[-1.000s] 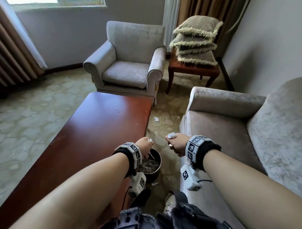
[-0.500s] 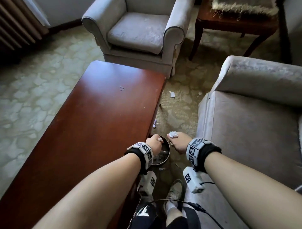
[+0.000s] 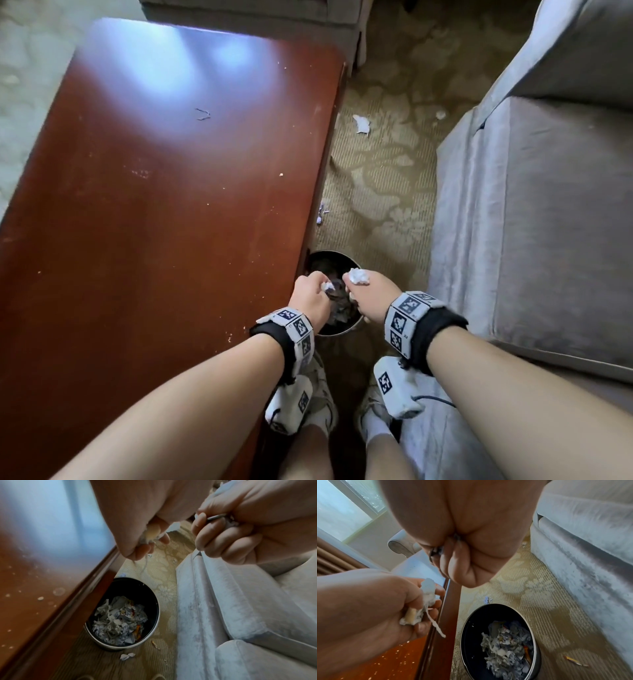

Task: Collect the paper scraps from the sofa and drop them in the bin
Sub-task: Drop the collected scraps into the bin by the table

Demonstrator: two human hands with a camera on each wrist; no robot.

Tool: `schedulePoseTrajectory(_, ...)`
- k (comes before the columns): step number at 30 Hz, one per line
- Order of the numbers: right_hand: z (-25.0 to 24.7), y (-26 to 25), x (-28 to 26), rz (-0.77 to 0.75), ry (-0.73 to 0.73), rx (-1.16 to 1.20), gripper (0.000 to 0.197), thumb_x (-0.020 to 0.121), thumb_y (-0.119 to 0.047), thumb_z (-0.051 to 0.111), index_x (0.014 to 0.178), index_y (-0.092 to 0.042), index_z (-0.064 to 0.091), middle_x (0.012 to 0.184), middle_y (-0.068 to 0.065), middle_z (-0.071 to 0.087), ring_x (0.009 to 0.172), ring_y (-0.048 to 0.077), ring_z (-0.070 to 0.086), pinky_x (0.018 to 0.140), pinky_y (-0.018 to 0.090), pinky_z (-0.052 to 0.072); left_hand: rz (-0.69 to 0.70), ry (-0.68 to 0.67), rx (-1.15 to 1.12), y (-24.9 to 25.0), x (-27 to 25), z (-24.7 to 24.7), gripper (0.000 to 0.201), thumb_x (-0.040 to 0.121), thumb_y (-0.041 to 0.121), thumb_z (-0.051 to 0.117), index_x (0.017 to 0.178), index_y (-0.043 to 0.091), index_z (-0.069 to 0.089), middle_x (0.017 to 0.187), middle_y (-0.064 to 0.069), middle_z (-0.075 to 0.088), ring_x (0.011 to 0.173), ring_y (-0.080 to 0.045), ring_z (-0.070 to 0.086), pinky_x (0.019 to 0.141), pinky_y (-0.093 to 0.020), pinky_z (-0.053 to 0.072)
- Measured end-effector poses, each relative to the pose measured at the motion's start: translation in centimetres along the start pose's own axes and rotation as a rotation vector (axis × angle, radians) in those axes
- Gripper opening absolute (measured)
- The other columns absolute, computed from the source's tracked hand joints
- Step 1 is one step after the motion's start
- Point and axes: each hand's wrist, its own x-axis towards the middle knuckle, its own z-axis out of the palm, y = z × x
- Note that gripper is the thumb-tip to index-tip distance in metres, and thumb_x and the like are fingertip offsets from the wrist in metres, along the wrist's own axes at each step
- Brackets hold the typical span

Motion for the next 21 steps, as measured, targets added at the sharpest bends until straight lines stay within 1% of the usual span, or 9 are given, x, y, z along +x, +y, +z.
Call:
schedulePoseTrajectory(2,0.8,1.1,2.0,0.034,-0.008,0.065,0.031,0.096,-0.034,0.043,0.066,-0.028,0.046,0.064,-0.007,0.047,0.055,0.008,0.042,0.055,0.02,0.035,0.015,0.007,-0.007,-1.5,1.8,0.9,0.031,0.088,0.009,0.035,0.111,0.017,0.055,0.114,-0.013,0.053,0.1,-0.03,0.055,0.09,-0.043,0.049)
schedulePoseTrajectory(4,1.2,1.8,3.3,0.07,-0.03,0.121,0.033,0.097,-0.03,0.041,0.065,-0.019,0.044,0.059,-0.003,0.042,0.049,0.013,0.036,0.05,0.025,0.03,0.028,-0.003,-0.003,-2.7,3.0,1.7,0.039,0.09,0.008,0.036,0.124,0.021,0.048,0.123,-0.011,0.049,0.11,-0.028,0.051,0.098,-0.044,0.045)
schedulePoseTrajectory(7,1.7,3.0,4.5,0.094,-0.022,0.144,0.032,0.096,-0.033,0.042,0.066,-0.023,0.047,0.058,-0.005,0.044,0.048,0.012,0.037,0.049,0.023,0.03,0.032,-0.018,-0.054,-3.3,4.0,2.2,0.052,0.091,0.005,0.038,0.141,0.021,0.035,0.138,-0.01,0.039,0.127,-0.025,0.042,0.106,-0.035,0.037)
schedulePoseTrajectory(10,1.9,3.7,4.7,0.15,-0.032,0.188,0.034,0.095,-0.035,0.042,0.065,-0.021,0.048,0.053,-0.004,0.042,0.044,0.014,0.033,0.049,0.023,0.027,0.063,-0.019,-0.062,-3.0,4.2,2.6,0.058,0.089,-0.001,0.033,0.143,0.019,0.034,0.143,-0.01,0.032,0.133,-0.023,0.034,0.108,-0.03,0.028)
schedulePoseTrajectory(12,2.0,3.8,4.8,0.194,-0.045,0.219,0.034,0.094,-0.035,0.042,0.065,-0.019,0.048,0.051,-0.003,0.04,0.042,0.015,0.03,0.048,0.024,0.026,0.073,-0.009,-0.065,-2.8,4.1,2.7,0.052,0.088,-0.002,0.032,0.134,0.019,0.044,0.135,-0.009,0.04,0.123,-0.021,0.042,0.103,-0.028,0.034)
schedulePoseTrajectory(14,1.9,3.7,4.8,0.208,-0.05,0.228,0.034,0.093,-0.036,0.041,0.064,-0.019,0.048,0.051,-0.003,0.04,0.041,0.016,0.03,0.047,0.024,0.026,0.048,0.018,-0.11,-2.6,4.1,2.5,0.036,0.091,0.002,0.032,0.111,0.017,0.057,0.109,-0.007,0.058,0.092,-0.017,0.057,0.081,-0.027,0.045)
schedulePoseTrajectory(16,1.9,3.4,4.9,0.195,-0.066,0.226,0.033,0.093,-0.033,0.039,0.065,-0.019,0.046,0.051,-0.002,0.038,0.042,0.017,0.029,0.048,0.027,0.026,0.037,0.029,-0.12,-2.2,4.1,2.2,0.023,0.096,0.013,0.036,0.091,0.012,0.058,0.078,-0.004,0.059,0.064,-0.014,0.051,0.059,-0.025,0.041)
schedulePoseTrajectory(19,1.7,3.0,5.1,0.219,-0.065,0.347,0.031,0.095,-0.032,0.038,0.069,-0.017,0.045,0.053,0.0,0.035,0.042,0.015,0.025,0.044,0.024,0.023,0.112,0.02,-0.025,-1.6,3.5,1.8,0.026,0.094,0.032,0.049,0.08,0.012,0.056,0.066,0.002,0.054,0.059,-0.013,0.049,0.056,-0.027,0.039)
schedulePoseTrajectory(21,1.8,3.1,5.4,0.247,-0.048,0.4,0.032,0.095,-0.035,0.039,0.07,-0.017,0.046,0.054,0.001,0.035,0.041,0.014,0.027,0.042,0.022,0.024,0.183,0.04,0.031,-1.4,2.9,1.8,0.018,0.088,0.034,0.059,0.08,0.018,0.055,0.063,0.006,0.053,0.059,-0.011,0.049,0.059,-0.027,0.042)
